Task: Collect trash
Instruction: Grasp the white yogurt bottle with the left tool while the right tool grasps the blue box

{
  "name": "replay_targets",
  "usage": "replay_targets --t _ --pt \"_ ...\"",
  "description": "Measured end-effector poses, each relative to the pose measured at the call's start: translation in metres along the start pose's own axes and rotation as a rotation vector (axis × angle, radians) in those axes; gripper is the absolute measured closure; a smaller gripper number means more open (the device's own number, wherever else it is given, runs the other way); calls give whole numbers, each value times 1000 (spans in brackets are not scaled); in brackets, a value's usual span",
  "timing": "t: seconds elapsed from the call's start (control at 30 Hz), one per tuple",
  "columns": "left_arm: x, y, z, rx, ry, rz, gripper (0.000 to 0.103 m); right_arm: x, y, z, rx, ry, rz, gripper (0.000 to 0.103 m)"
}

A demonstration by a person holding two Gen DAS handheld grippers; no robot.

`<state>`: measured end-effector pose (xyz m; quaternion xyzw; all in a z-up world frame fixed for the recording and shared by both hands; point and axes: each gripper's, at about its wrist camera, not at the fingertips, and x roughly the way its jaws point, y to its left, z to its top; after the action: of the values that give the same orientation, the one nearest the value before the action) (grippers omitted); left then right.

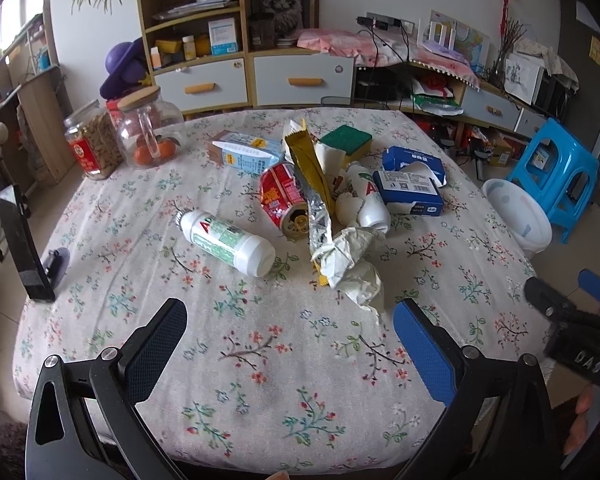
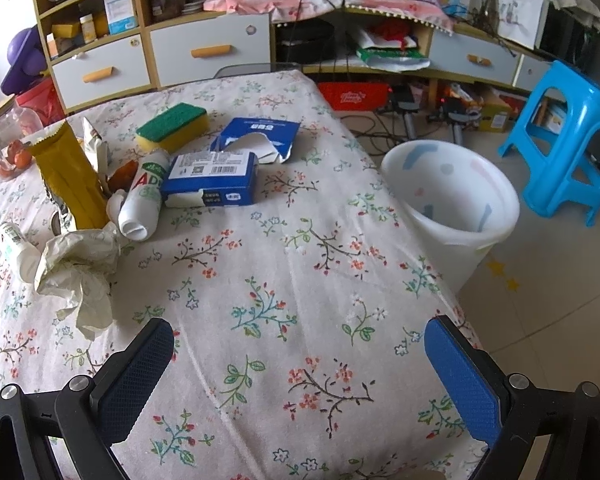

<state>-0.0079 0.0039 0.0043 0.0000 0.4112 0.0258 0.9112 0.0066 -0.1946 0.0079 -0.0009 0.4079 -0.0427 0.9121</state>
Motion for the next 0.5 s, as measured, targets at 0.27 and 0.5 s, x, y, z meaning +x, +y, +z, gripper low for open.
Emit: replay_targets --t 0.27,0.5 --pt "7 12 34 60 1 51 0 -1 -2 31 1 28 15 0" --pt "46 41 73 21 154 12 0 36 -3 71 11 139 99 0"
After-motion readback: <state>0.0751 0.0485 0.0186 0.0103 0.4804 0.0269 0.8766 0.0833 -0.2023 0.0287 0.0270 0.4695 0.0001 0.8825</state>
